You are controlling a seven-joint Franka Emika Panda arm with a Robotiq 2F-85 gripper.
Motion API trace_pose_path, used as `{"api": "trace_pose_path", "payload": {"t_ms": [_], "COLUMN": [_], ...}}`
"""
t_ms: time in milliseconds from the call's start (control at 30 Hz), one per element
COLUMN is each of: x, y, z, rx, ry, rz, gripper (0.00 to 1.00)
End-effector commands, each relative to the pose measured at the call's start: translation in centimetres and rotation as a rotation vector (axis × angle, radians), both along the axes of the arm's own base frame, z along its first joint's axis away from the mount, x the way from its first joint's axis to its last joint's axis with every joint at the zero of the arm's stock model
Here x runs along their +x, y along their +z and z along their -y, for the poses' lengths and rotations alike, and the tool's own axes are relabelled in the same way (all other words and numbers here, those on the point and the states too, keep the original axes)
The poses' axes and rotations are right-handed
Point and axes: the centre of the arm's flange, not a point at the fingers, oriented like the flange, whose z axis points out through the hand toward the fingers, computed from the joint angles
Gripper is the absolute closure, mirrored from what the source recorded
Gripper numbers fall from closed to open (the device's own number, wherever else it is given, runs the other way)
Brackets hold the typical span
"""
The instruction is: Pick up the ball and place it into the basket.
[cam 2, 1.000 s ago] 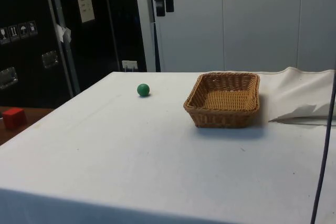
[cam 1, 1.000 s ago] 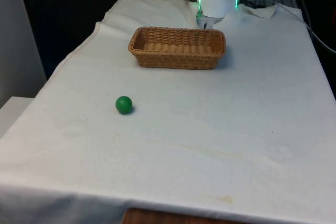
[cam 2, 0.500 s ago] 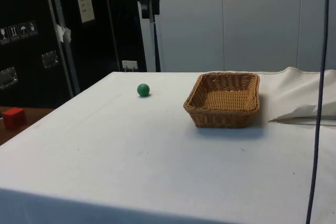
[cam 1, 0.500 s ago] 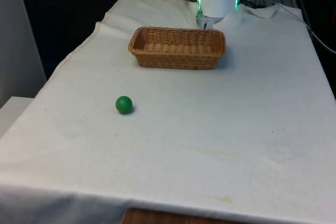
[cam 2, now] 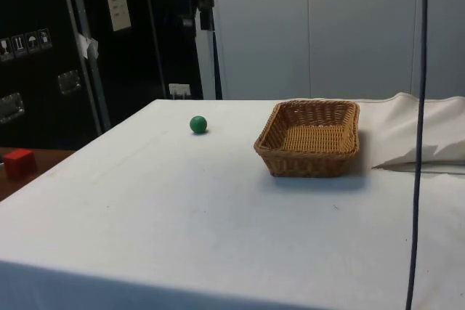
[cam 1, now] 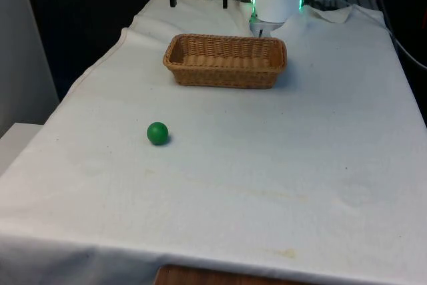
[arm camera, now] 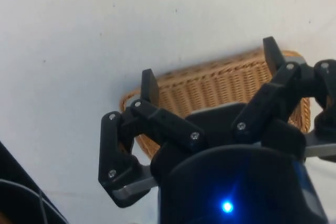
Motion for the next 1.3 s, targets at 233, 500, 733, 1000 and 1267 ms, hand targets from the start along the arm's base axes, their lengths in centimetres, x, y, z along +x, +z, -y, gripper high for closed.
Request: {"api": "trace_pose_path", "payload": {"t_ms": [233, 500, 733, 1000, 1267], "x": [1.1, 2.1, 3.3, 4.3, 5.1], "y": [-2.6, -4.6, -7.5, -10.4, -12.3], "z": [1.8, 2.8, 3.3, 4.0, 5.1], "rx": [0.026, 0.037, 0.042, 0.033, 0.024], "ry": [-0.017, -0.03, -0.031, -0.035, -0.035], "rz": [0.022, 0.035, 0.05, 0.057, 0.059], "gripper": [0.0, 0.0, 0.0, 0.0, 0.0]}}
